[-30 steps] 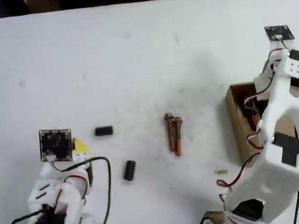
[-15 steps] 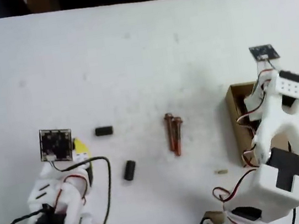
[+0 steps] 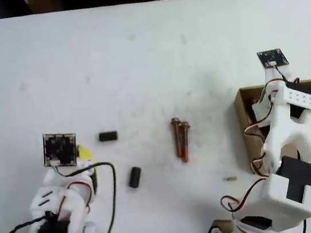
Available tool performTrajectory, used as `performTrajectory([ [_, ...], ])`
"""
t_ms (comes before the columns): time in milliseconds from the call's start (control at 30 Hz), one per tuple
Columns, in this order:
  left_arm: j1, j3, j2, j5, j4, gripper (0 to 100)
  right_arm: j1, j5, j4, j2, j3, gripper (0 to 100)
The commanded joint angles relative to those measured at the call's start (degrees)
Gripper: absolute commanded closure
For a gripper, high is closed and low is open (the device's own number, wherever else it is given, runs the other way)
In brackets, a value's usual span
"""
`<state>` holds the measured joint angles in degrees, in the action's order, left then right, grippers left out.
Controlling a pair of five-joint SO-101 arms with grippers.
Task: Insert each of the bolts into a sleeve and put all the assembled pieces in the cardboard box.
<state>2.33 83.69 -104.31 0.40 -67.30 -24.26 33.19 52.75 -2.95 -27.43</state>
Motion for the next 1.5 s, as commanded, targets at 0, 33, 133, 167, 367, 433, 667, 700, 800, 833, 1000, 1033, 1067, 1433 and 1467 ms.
performTrajectory([
  [0, 0.4, -0.2, -0.5, -0.2, 1.6, 97, 0.8, 0.4, -0.9, 3.3, 1.1, 78.8],
  [33, 0.4, -0.2, -0.5, -0.2, 1.6, 97, 0.8, 0.3, -0.7, 3.8, 1.5, 78.5],
  [133, 0.3, -0.2, -0.5, -0.2, 1.6, 97, 0.8, 0.1, -0.6, 6.7, 2.0, 78.6],
  [167, 0.3, -0.2, -0.5, -0.2, 1.6, 97, 1.0, 0.0, 0.0, 8.2, 2.0, 78.6],
  [367, 0.4, -0.6, -0.5, -0.1, 1.5, 97, 7.6, 0.0, 7.8, 20.2, 2.1, 78.6],
  [433, 0.4, -0.6, -0.5, 0.0, 1.5, 97, 11.0, -0.1, 10.2, 25.1, 2.0, 78.6],
  [667, 0.4, -2.5, -0.5, 0.1, -0.3, 98, 22.8, -11.4, 16.4, 41.9, 1.8, 78.6],
  [700, 0.4, -3.3, -0.5, 0.1, -1.6, 98, 24.6, -12.9, 17.4, 43.7, 1.7, 78.6],
  [800, 0.4, -3.7, -0.5, -0.1, -3.5, 98, 30.4, -15.8, 19.7, 48.6, 0.4, 78.6],
  [833, 0.4, -3.6, -0.5, -0.1, -3.8, 98, 32.6, -16.7, 20.0, 49.9, -0.7, 78.6],
  [1000, 0.4, -3.6, -0.5, -0.1, -5.6, 98, 43.2, -20.2, 18.7, 54.5, -10.0, 78.6],
  [1033, 0.4, -3.6, -0.5, -0.1, -5.8, 98, 45.1, -20.9, 17.6, 55.1, -12.0, 78.6],
  [1067, 0.4, -3.6, -0.5, -0.1, -5.8, 98, 46.7, -21.8, 16.6, 55.5, -13.9, 78.6],
  [1433, 10.2, -3.6, -0.5, -0.1, -5.8, 98, 61.1, -32.9, 14.6, 55.6, -21.8, 78.6],
  [1467, 11.6, -3.6, -0.5, -0.1, -5.8, 98, 62.0, -33.0, 14.6, 55.4, -21.9, 78.6],
])
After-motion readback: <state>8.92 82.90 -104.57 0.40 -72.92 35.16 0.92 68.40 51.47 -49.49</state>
